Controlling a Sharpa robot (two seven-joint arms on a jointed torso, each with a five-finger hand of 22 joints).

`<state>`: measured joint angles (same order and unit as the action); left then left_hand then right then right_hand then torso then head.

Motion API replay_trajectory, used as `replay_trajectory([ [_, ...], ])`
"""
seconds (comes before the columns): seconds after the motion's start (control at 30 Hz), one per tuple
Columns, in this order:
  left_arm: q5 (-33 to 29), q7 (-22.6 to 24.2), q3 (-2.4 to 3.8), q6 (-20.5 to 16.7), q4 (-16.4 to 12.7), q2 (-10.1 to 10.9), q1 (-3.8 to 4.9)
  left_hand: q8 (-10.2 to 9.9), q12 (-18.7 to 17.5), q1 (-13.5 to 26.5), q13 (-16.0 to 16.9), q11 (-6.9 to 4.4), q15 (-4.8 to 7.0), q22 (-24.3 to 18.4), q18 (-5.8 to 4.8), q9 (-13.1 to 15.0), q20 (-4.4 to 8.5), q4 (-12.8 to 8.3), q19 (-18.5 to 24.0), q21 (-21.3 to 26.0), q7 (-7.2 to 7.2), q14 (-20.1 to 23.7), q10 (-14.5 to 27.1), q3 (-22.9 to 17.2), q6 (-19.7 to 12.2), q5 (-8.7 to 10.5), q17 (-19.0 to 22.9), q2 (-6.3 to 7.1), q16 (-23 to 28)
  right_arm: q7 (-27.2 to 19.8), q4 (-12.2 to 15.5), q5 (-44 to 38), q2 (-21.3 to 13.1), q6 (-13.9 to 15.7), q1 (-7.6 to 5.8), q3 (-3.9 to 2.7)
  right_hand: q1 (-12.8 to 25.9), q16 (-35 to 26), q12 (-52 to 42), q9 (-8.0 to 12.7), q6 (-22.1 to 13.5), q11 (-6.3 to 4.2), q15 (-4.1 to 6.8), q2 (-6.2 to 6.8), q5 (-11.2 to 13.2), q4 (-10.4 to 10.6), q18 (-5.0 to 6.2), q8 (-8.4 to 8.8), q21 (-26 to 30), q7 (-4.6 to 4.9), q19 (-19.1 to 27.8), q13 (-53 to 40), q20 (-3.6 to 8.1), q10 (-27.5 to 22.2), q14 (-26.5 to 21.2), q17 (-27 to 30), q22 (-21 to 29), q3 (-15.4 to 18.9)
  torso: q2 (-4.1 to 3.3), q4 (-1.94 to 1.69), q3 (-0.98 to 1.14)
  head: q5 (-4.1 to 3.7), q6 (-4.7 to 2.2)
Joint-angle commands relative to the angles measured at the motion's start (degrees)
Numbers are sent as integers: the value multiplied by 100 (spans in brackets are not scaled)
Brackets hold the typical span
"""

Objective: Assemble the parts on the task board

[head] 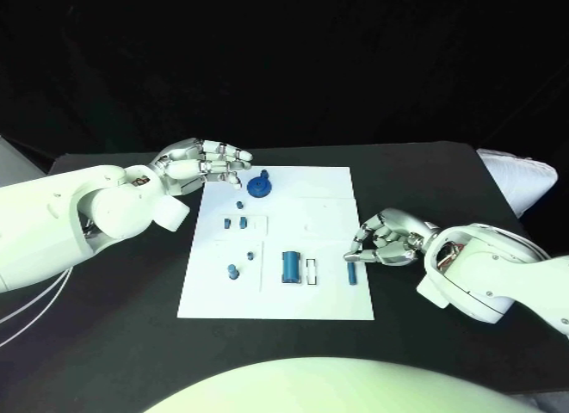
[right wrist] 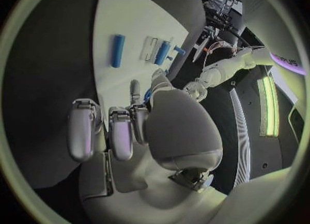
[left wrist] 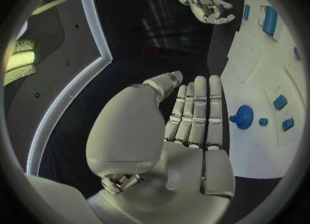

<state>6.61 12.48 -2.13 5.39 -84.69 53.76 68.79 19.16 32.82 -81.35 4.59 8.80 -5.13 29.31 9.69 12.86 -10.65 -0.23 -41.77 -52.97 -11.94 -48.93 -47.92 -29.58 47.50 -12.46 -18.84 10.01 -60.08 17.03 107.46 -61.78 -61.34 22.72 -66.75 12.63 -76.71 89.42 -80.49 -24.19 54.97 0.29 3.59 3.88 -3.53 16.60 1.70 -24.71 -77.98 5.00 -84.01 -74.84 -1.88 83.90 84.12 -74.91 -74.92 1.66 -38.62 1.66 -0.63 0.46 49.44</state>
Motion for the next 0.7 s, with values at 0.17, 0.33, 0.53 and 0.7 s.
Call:
replay_trajectory([
  [0.17,-33,53,3,72,-51,-5,-1,29,22,24,-8,9,0,-6,77,-5,0,32,-39,20,-13,46,45,-1,-40,-35,7,-38,21,354,100,-884,-232,84,106,7,14,-31,-14,-26,189,-1,-12,107,24,4,29,-26,-34,-36,-393,-994,-59,196,549,-1352,-1241,12,1,4,7,-73,-13],
  [0.33,-31,53,2,81,-71,-5,-1,29,22,24,-8,9,0,-6,77,-5,0,32,-39,20,-13,46,45,-1,-40,-35,7,-38,21,543,79,-1155,-223,66,258,8,9,-30,-2,-41,227,-13,-3,101,-9,2,29,-41,-36,-51,-394,-987,-55,191,550,-1356,-1242,-11,-13,-9,9,-86,-13],
  [0.53,-30,53,0,91,-77,-3,-1,29,22,24,-8,9,0,-6,77,-5,0,32,-39,20,-13,46,45,-1,-40,-35,7,-38,21,762,16,-1402,-81,122,400,11,81,-32,2,-65,273,-27,10,170,-8,15,29,-54,-37,-67,-395,-984,-47,190,549,-1353,-1242,-12,-10,-26,15,-90,6],
  [0.7,-32,52,0,93,-80,5,-2,29,22,24,-8,9,0,-6,77,-5,0,32,-39,20,-13,46,45,-1,-40,-35,7,-38,21,946,-67,-1535,24,56,441,13,210,-39,30,-90,299,-39,21,229,16,24,33,-59,-12,-79,-391,-969,-38,178,546,-1342,-1236,-31,-10,-23,6,-89,19],
])
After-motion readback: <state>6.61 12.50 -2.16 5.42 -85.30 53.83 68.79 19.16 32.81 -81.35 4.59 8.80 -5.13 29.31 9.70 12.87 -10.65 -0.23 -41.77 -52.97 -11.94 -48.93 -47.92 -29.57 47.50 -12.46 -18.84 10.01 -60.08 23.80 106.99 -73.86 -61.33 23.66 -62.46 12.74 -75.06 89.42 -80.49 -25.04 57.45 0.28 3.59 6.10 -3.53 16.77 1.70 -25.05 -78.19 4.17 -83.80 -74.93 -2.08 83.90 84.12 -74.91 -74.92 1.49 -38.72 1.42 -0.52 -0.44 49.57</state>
